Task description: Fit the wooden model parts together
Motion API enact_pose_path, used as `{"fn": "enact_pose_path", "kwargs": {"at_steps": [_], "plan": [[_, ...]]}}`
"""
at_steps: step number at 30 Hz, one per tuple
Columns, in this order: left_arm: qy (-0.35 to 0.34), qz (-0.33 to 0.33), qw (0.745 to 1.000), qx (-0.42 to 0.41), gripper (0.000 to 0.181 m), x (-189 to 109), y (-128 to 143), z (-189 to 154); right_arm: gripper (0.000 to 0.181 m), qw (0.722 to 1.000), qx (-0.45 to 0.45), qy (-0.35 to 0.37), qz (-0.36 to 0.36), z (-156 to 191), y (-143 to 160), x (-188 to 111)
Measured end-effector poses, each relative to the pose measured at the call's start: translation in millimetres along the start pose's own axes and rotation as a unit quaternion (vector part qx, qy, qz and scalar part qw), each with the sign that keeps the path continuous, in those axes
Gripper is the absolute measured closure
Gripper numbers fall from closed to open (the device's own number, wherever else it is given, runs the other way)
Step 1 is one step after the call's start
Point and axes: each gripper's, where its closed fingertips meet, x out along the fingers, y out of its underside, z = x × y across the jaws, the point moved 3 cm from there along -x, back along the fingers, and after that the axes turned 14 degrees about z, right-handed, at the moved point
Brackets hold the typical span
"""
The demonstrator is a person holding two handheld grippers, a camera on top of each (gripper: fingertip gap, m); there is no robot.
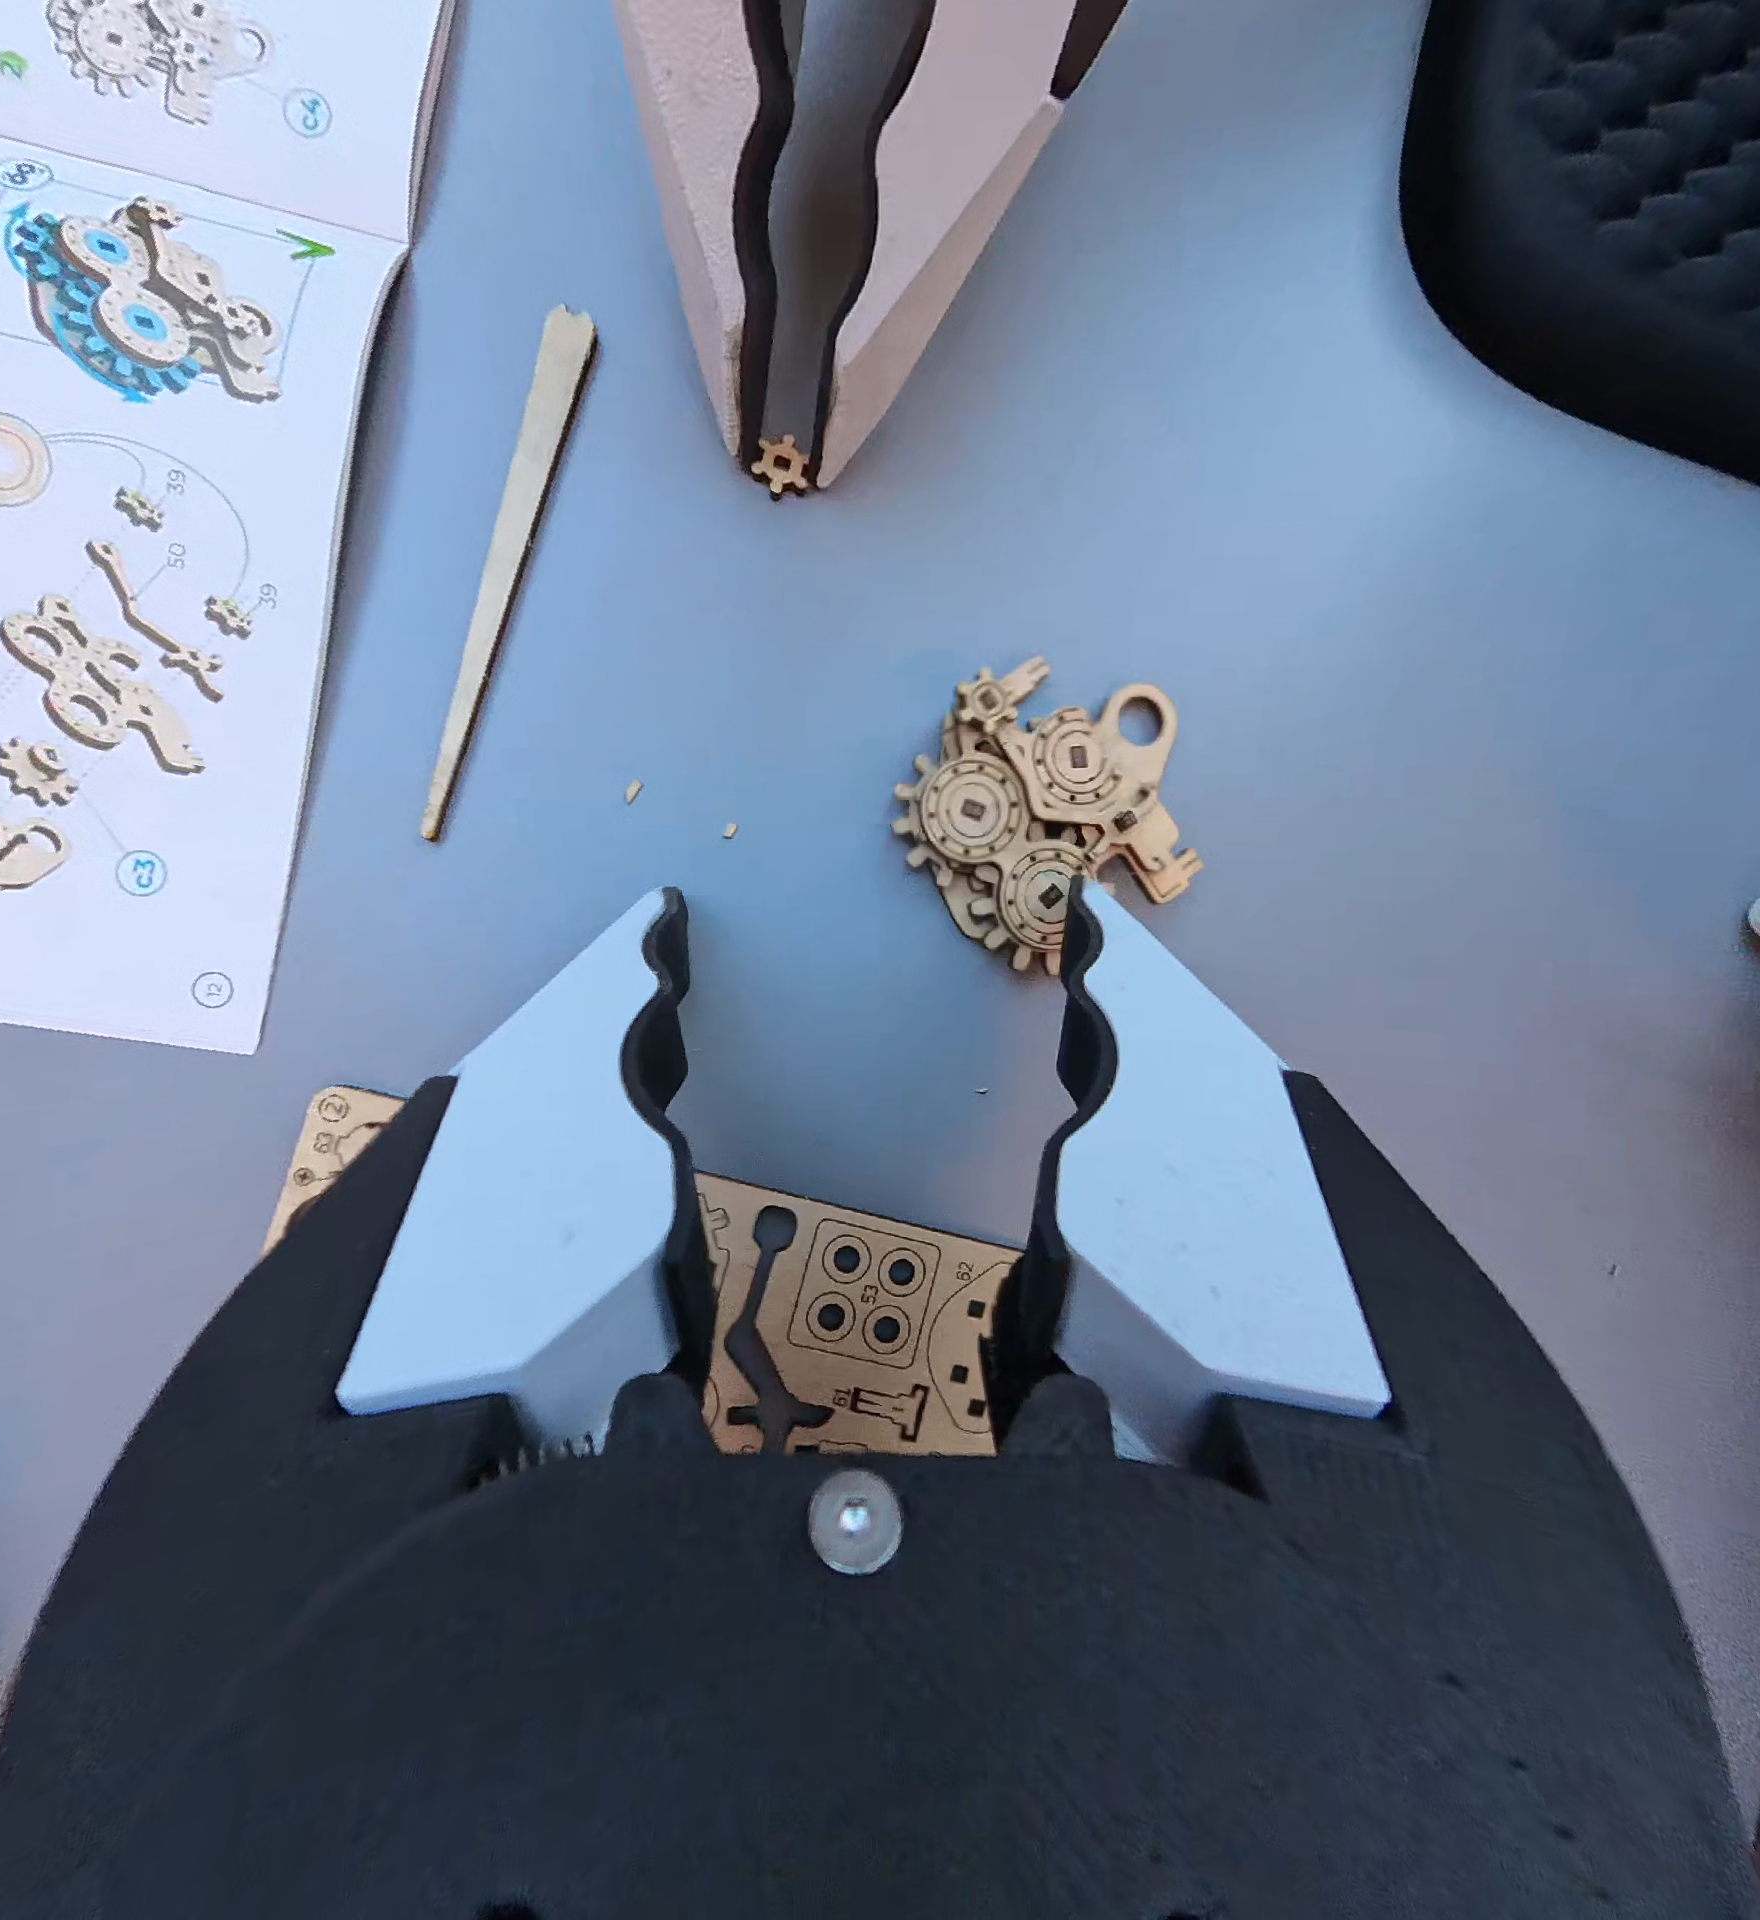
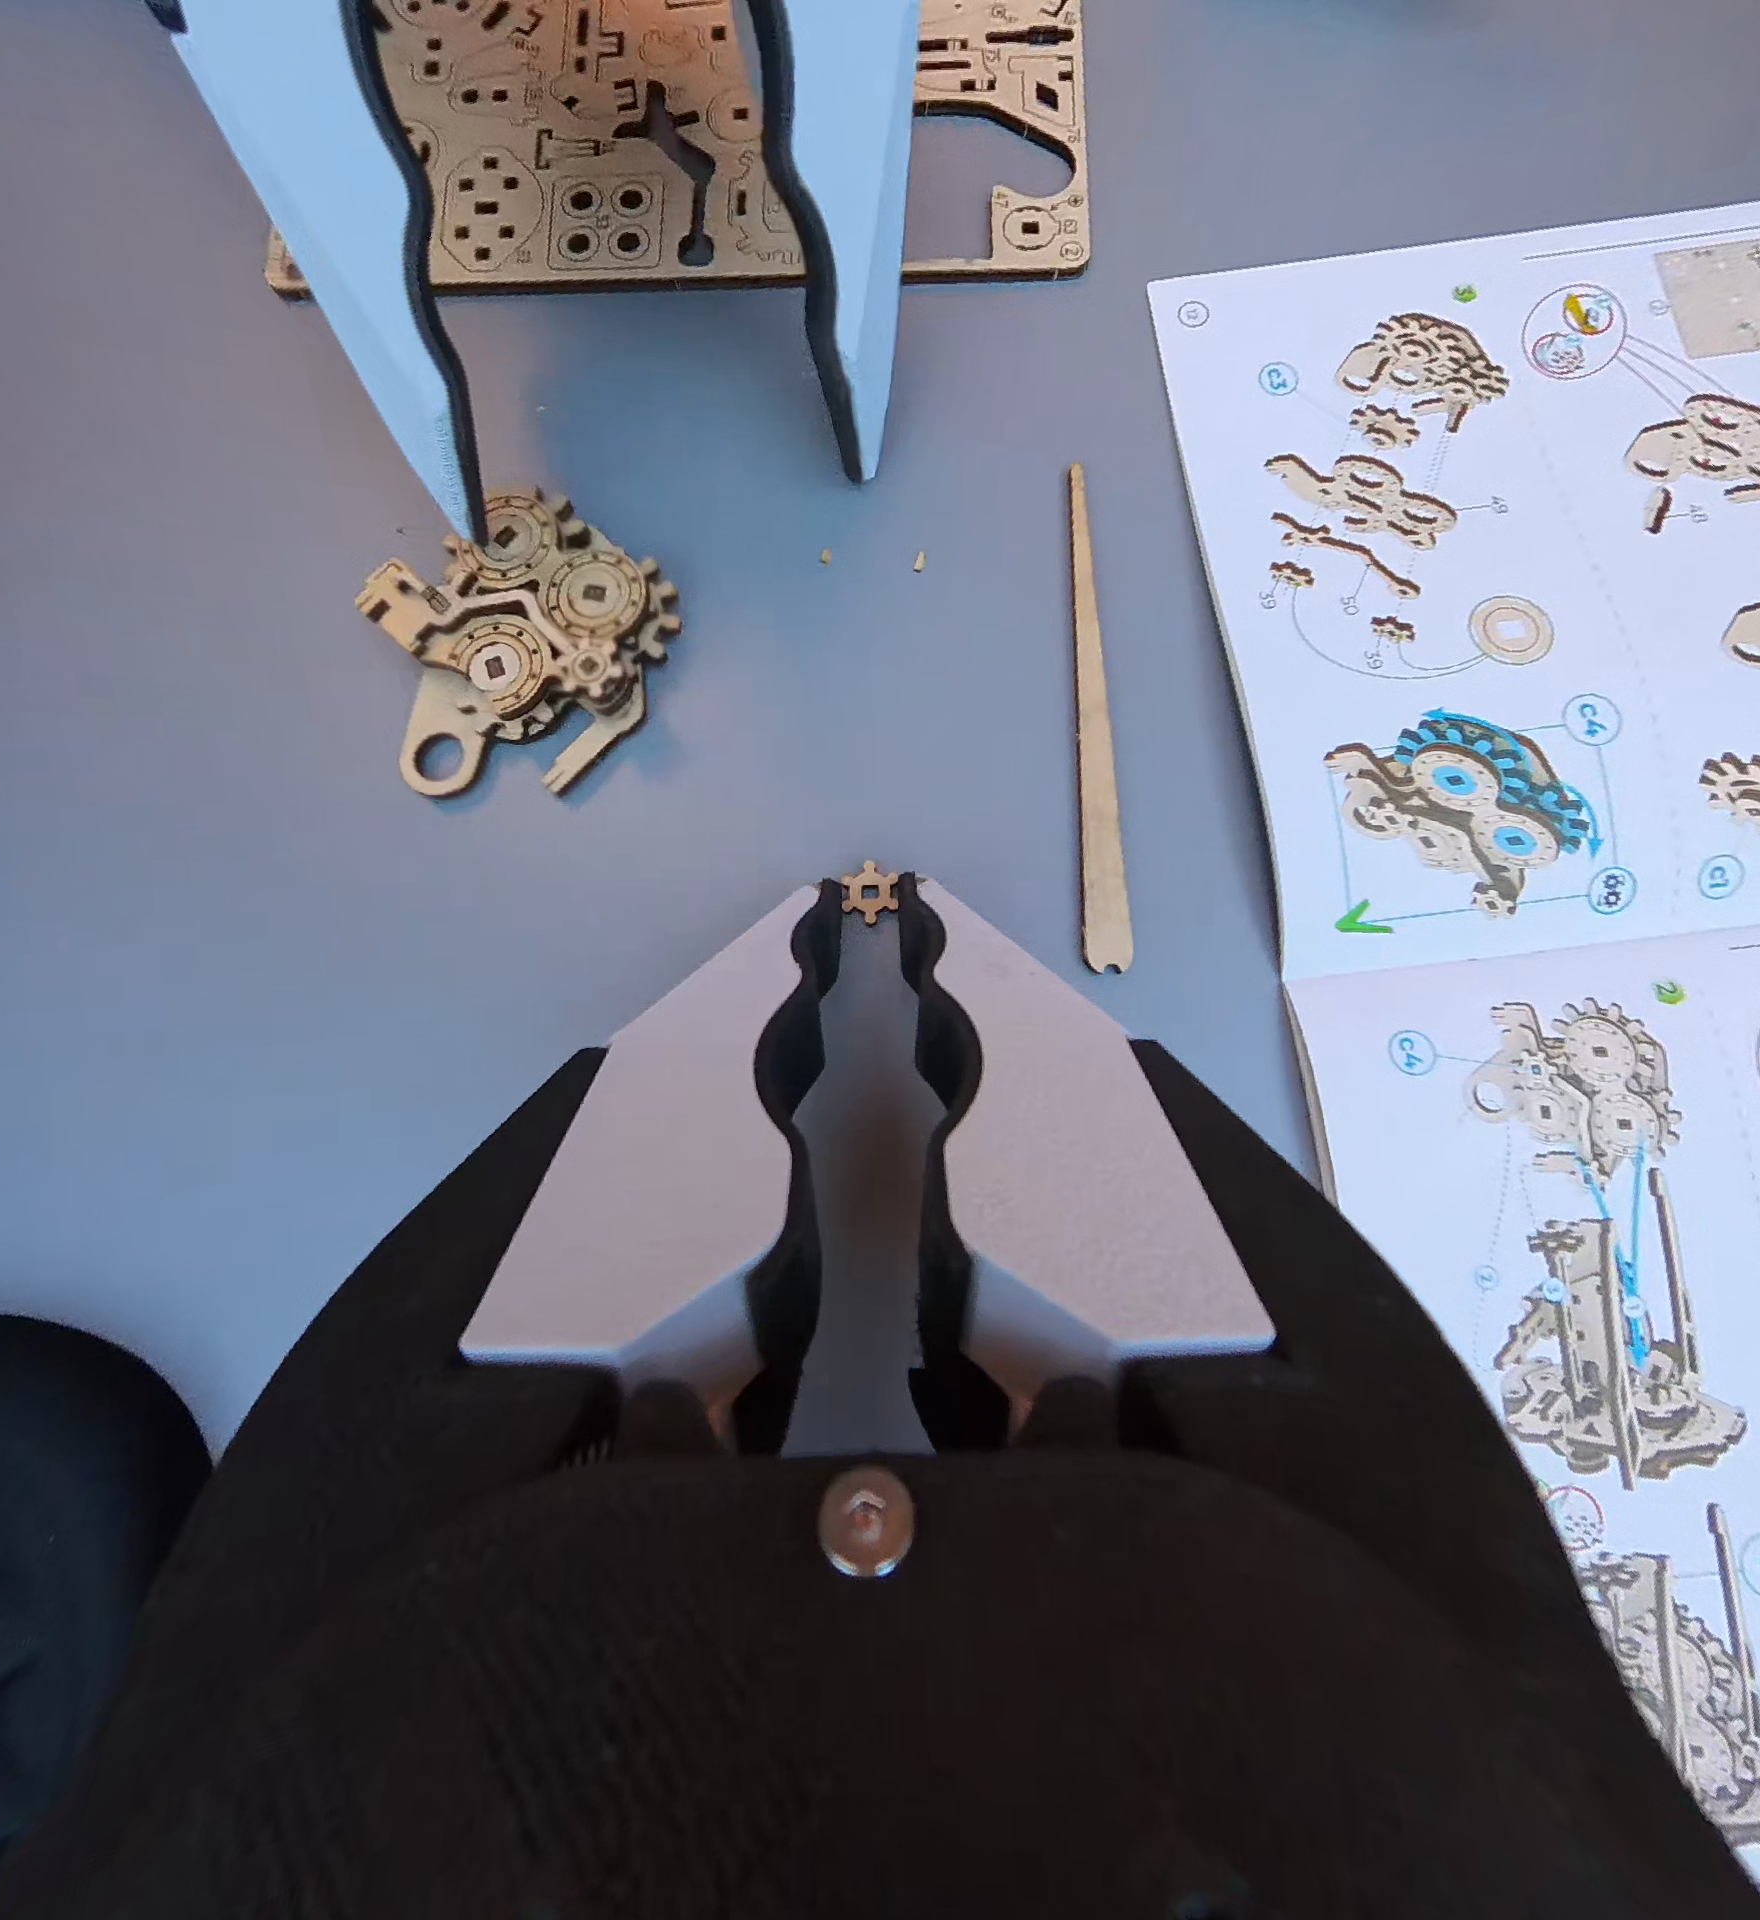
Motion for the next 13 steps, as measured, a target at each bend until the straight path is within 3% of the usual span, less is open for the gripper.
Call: {"fn": "enact_pose_path", "kwargs": {"at_steps": [5, 8, 10, 13], "plan": [[0.011, -0.03, 0.999, -0.012, 0.113, -3.2, -1.1, 8.6, 0.172, 0.999, 0.024, -0.008, -0.026, -1.1, -3.8, -3.8], [0.047, -0.095, 0.994, -0.004, 0.121, -20.3, -10.7, 5.7, 0.172, 0.983, 0.097, -0.085, -0.131, 4.3, -28.0, -24.6], [0.03, -0.156, 0.987, 0.025, 0.129, -36.9, -19.1, 8.0, 0.172, 0.943, 0.159, -0.176, -0.232, 9.8, -51.5, -46.9], [-0.019, -0.247, 0.966, 0.076, 0.141, -60.6, -31.7, 4.1, 0.173, 0.845, 0.242, -0.309, -0.363, 11.5, -75.5, -72.9]]}}
